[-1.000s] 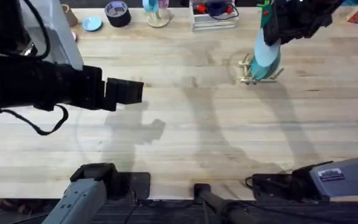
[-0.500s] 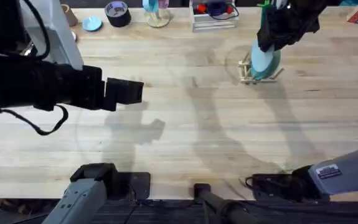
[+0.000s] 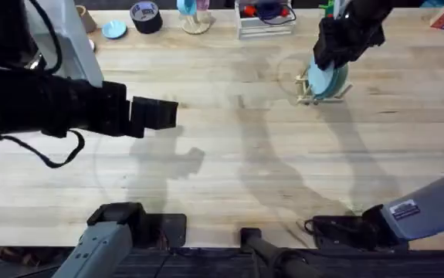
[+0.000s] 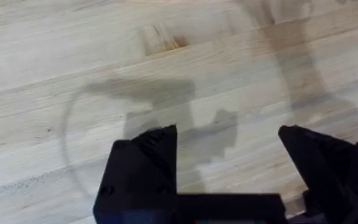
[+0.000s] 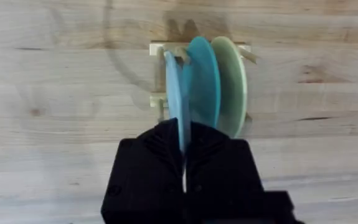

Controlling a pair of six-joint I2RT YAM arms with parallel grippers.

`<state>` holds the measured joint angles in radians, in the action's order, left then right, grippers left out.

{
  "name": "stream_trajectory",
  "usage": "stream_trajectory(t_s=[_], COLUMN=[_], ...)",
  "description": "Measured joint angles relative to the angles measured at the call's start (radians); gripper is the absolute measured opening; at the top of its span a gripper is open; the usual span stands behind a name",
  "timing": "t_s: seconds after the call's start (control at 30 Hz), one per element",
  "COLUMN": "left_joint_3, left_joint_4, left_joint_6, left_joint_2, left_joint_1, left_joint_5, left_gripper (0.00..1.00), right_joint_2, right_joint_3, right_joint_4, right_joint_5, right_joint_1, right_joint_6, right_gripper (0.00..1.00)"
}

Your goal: Pick up the plates from the table one by one and place each into a slot on the dish rack.

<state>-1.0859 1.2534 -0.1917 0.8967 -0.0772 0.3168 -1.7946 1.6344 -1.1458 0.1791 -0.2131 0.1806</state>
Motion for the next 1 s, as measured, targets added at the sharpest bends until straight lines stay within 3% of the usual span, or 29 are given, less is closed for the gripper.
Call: stream_trajectory(t_s=[0.4,0.57,1.0], left_joint_3=[0.000,0.000,0.000], left_joint_4=[0.000,0.000,0.000], left_joint_6=[0.000,0.000,0.000], left_joint_2=[0.000,0.000,0.000], left_joint_1=[0.000,0.000,0.000], left_joint_5=[0.000,-0.001,-0.004], left_gripper=[0.993,0.994,0.992], right_joint_2=[-0.006,-0.006,-0.006], right_joint_3=[0.000,0.000,0.003], right_joint_4=[0.001,0.001,-0.007], right_joint_5=[0.000,0.000,0.000], right_joint_1=[0.000,0.000,0.000], right_joint_6=[0.003,0.006,0.006], right_gripper=[0.030,0.131,0.181])
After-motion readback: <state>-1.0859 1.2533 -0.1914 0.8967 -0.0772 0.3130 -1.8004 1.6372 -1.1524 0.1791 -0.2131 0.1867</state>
